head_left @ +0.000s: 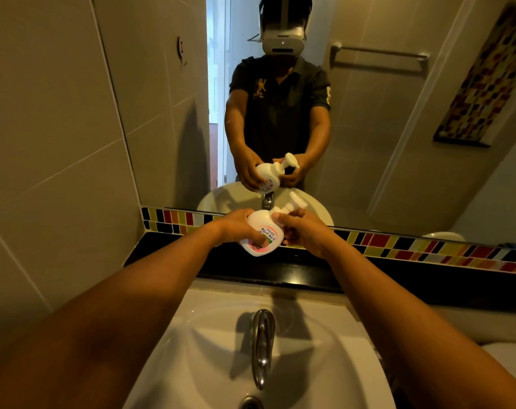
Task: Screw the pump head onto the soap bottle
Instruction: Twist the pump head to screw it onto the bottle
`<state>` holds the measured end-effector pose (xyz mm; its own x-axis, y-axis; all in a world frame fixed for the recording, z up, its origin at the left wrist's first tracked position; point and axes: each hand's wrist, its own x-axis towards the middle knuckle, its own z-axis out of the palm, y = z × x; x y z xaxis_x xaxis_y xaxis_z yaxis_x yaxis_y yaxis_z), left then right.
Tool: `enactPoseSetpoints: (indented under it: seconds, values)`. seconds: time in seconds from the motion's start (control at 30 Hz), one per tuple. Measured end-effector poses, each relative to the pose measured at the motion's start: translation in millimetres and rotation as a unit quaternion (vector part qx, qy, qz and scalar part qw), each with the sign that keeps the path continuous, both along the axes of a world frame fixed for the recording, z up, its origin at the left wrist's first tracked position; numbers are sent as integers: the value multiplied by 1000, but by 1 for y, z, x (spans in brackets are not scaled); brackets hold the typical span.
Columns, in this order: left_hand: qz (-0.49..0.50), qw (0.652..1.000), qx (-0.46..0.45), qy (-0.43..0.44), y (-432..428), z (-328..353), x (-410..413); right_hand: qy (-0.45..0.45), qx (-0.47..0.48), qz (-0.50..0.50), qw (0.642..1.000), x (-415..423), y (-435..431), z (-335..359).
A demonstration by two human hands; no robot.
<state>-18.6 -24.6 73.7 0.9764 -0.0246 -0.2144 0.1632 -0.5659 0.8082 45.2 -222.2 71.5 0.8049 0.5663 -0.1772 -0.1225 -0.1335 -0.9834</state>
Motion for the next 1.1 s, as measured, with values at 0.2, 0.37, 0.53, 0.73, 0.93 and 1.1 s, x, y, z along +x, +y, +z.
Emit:
enactPoseSetpoints:
  seconds: [0.2,0.37,0.53,0.73,0.93,1.1]
  values:
    - [-1,1000,-6,4,2,3,-1,30,32,23,999,0,-7,1]
    - [-7,1000,1,-6,-3,4,-1,3,10,-11,1000,-2,-3,2]
    - [-9,1000,1,-11,-2,5,-2,16,35,11,999,-3,-8,1]
    - [-16,1000,11,-16,-5,8,-2,0,30,-12,999,-8,-8,3]
    - [-25,1000,2,-3,-5,8,-3,-37,-9,3,999,-9,-11,7]
    - [-51,999,-7,15,-4,14,-6,-98,-36,1,994,-15,-17,11]
